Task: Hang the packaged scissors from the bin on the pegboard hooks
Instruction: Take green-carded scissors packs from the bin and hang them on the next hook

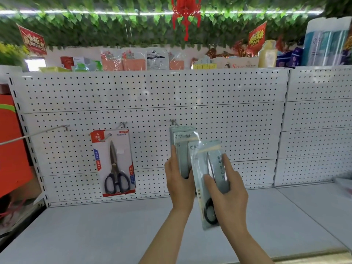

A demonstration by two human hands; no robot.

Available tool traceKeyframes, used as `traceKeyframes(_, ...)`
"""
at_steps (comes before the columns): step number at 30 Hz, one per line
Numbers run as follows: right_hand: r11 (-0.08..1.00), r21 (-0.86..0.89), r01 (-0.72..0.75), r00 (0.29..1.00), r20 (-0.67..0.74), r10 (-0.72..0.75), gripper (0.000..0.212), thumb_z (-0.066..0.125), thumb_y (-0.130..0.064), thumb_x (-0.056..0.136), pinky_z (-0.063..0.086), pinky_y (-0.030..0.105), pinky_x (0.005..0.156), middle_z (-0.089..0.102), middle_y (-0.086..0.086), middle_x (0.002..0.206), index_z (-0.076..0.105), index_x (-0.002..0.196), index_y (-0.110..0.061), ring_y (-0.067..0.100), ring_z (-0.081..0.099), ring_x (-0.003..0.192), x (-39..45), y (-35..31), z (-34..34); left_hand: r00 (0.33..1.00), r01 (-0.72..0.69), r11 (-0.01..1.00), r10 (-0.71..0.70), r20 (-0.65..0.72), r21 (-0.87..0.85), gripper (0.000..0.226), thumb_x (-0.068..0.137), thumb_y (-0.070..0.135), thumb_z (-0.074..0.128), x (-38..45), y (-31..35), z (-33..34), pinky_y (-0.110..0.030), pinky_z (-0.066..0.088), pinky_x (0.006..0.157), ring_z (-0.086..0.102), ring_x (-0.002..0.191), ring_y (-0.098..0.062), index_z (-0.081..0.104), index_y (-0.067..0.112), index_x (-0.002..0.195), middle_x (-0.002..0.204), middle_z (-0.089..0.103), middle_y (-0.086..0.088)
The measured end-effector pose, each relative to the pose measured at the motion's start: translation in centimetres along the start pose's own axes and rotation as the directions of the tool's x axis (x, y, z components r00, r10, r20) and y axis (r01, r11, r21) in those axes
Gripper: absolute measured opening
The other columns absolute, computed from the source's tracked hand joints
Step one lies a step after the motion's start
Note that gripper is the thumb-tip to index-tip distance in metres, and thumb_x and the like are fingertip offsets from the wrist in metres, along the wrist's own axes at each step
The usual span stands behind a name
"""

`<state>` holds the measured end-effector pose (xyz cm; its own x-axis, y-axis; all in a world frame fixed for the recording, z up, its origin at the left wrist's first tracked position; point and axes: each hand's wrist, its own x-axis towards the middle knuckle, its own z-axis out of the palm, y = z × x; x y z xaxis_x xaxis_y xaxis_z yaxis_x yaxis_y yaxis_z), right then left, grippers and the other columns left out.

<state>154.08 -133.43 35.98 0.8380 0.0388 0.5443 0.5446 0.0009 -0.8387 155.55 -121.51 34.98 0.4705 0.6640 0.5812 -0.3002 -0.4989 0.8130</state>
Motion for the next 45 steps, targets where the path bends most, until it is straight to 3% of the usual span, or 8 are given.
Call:
traceKeyframes(6,1.000,-0.001,0.011,1.000,0.012,-0.011,0.068,0.068,-0.033,0.085,0.043,0.017,0.079,0.054,-0.019,0.106,0.035,0.143,-0.047,-0.010,0.053,0.096,1.8,0.2,2.9,0.991,-0.134,0.986,0.136,-0.007,0.099,0.066,0.091,0.010,0.062,1.0,-0.8,-1.7,0.001,0.036,0.086,0.045,0.115,0.009,0.035,0.029,0.149,0.139,0.038,0.007)
traceKeyframes(10,1.000,-0.002,0.012,1.000,0.009,-0.012,0.068,0.067,-0.035,0.085,0.045,0.020,0.080,0.053,-0.017,0.106,0.034,0.143,-0.048,-0.009,0.054,0.095,2.8,0.7,4.5,0.978,-0.188,0.982,0.186,-0.099,-0.015,0.042,0.100,0.024,0.052,2.7,1.4,-2.9,-0.015,0.047,0.086,0.053,0.113,-0.009,0.048,0.034,0.140,0.130,0.043,0.008)
traceKeyframes(16,1.000,0.015,-0.002,1.000,-0.009,0.002,0.068,0.066,-0.042,0.086,0.050,0.027,0.082,0.053,-0.013,0.103,0.030,0.143,-0.051,-0.003,0.057,0.095,3.6,1.6,5.8,0.981,-0.169,0.980,0.156,0.115,0.108,0.065,0.087,0.026,0.071,5.1,3.1,-2.9,-0.015,0.052,0.077,0.057,0.094,-0.004,0.041,0.042,0.142,0.127,0.041,0.014)
traceKeyframes(22,1.000,0.016,-0.012,1.000,-0.017,0.012,0.068,0.065,-0.045,0.086,0.050,0.026,0.078,0.050,-0.012,0.106,0.028,0.142,-0.053,-0.001,0.057,0.093,4.1,3.1,7.1,0.979,-0.174,0.967,0.150,0.141,0.183,0.064,0.085,0.023,0.070,6.2,2.5,-2.1,-0.030,0.054,0.085,0.053,0.104,-0.007,0.044,0.035,0.142,0.131,0.039,0.012)
traceKeyframes(26,1.000,-0.001,-0.025,0.999,-0.036,0.025,0.066,0.065,-0.043,0.087,0.043,0.014,0.070,0.045,-0.008,0.107,0.032,0.144,-0.046,-0.001,0.055,0.091,5.1,3.7,8.2,0.979,-0.178,0.956,0.148,0.139,0.233,0.060,0.086,0.024,0.068,7.4,1.9,-1.6,-0.030,0.050,0.089,0.043,0.117,-0.006,0.044,0.033,0.141,0.134,0.036,0.012)
traceKeyframes(31,0.999,-0.038,0.018,0.997,-0.072,-0.021,0.066,0.071,-0.027,0.083,0.044,0.018,0.080,0.044,-0.007,0.112,0.042,0.142,-0.034,0.014,0.051,0.104,6.1,4.3,9.3,0.970,-0.235,0.897,0.193,0.144,0.375,0.058,0.086,0.027,0.068,8.4,1.5,-1.5,-0.026,0.043,0.073,0.036,0.115,-0.013,0.045,0.035,0.140,0.138,0.037,0.010)
traceKeyframes(34,0.998,-0.061,0.001,0.997,-0.074,-0.006,0.065,0.072,-0.025,0.083,0.037,0.010,0.076,0.044,-0.006,0.115,0.044,0.142,-0.032,0.011,0.048,0.106,6.8,4.2,9.7,0.969,-0.241,0.877,0.194,0.154,0.416,0.058,0.085,0.028,0.069,8.9,1.3,-1.5,-0.026,0.045,0.066,0.036,0.114,-0.014,0.044,0.038,0.137,0.140,0.033,0.012)
traceKeyframes(45,0.975,-0.223,-0.011,0.998,-0.056,-0.002,0.062,0.066,-0.032,0.086,0.041,0.025,0.074,0.051,-0.001,0.118,0.040,0.143,-0.031,0.012,0.052,0.099,8.1,3.9,10.7,0.943,-0.314,0.830,0.216,0.254,0.460,0.061,0.086,0.026,0.069,10.4,0.9,-2.0,-0.028,0.047,0.069,0.040,0.117,-0.016,0.039,0.038,0.138,0.140,0.030,0.012)
